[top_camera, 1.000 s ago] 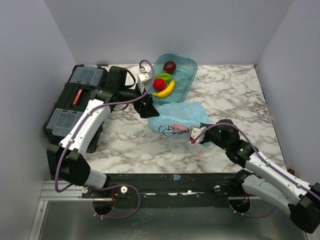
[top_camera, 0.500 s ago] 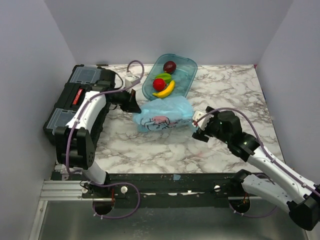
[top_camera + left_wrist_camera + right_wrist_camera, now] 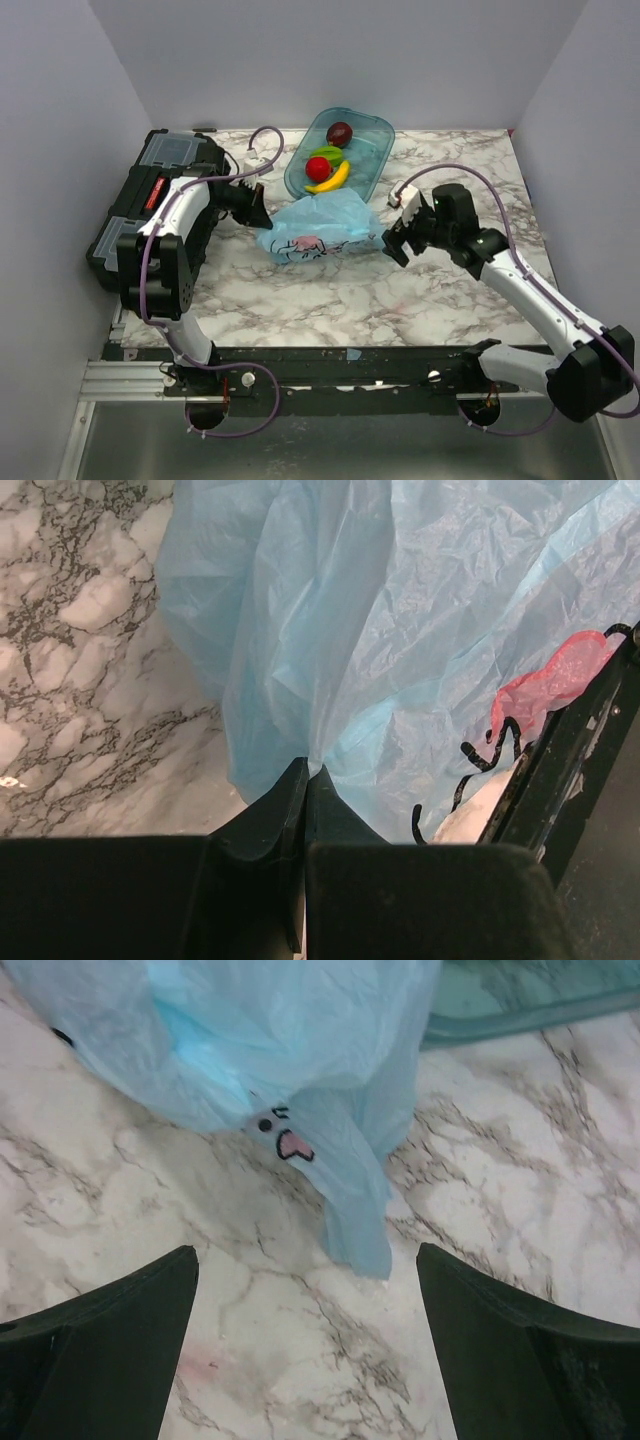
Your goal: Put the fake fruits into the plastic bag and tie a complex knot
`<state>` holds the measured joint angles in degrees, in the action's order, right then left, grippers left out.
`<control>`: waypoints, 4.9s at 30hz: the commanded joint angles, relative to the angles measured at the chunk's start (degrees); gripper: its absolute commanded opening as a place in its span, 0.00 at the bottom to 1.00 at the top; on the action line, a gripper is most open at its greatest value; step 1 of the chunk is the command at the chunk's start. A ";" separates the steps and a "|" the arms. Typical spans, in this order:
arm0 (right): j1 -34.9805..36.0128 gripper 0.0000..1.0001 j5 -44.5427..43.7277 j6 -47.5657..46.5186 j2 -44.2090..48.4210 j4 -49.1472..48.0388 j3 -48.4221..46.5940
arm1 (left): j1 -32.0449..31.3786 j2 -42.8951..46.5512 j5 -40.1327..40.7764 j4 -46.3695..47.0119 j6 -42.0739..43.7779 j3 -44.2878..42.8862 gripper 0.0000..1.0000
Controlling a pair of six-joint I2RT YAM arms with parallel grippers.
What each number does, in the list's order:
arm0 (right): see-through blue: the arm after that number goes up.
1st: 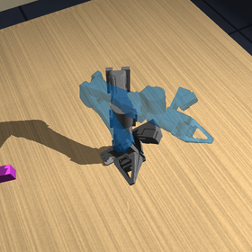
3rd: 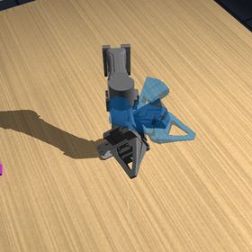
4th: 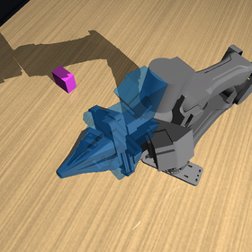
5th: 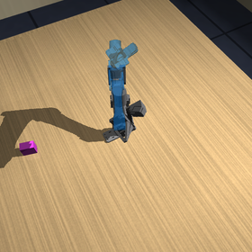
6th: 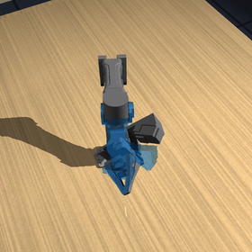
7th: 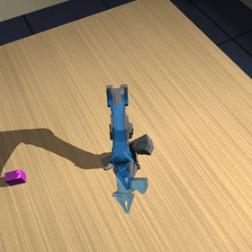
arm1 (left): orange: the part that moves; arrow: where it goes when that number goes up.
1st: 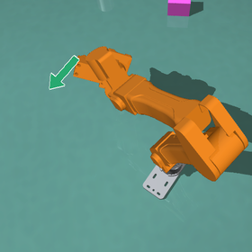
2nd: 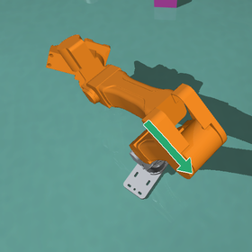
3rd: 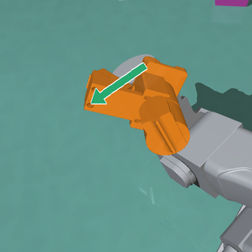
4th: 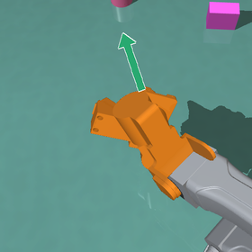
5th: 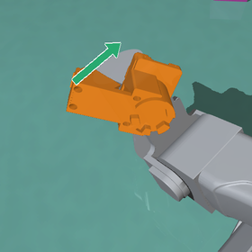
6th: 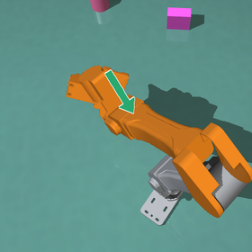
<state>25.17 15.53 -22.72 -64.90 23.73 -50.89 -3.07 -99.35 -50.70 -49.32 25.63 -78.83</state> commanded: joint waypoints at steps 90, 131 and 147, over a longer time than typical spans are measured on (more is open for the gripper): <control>-3.15 0.01 22.49 15.07 -14.67 -12.05 -9.03 | -33.08 41.22 13.41 24.08 6.41 16.80 0.98; -6.33 0.01 15.16 13.97 -10.49 -6.33 -9.00 | -37.59 23.32 24.80 -4.05 50.19 -0.28 0.00; -31.81 0.01 17.42 -15.65 -6.61 19.26 -16.70 | -10.92 32.89 -5.07 3.97 17.62 -4.97 0.00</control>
<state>-3.81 34.28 -28.49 -74.63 31.68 -62.43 -18.59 -66.65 -47.59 -48.47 57.06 -81.14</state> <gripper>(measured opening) 0.009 0.013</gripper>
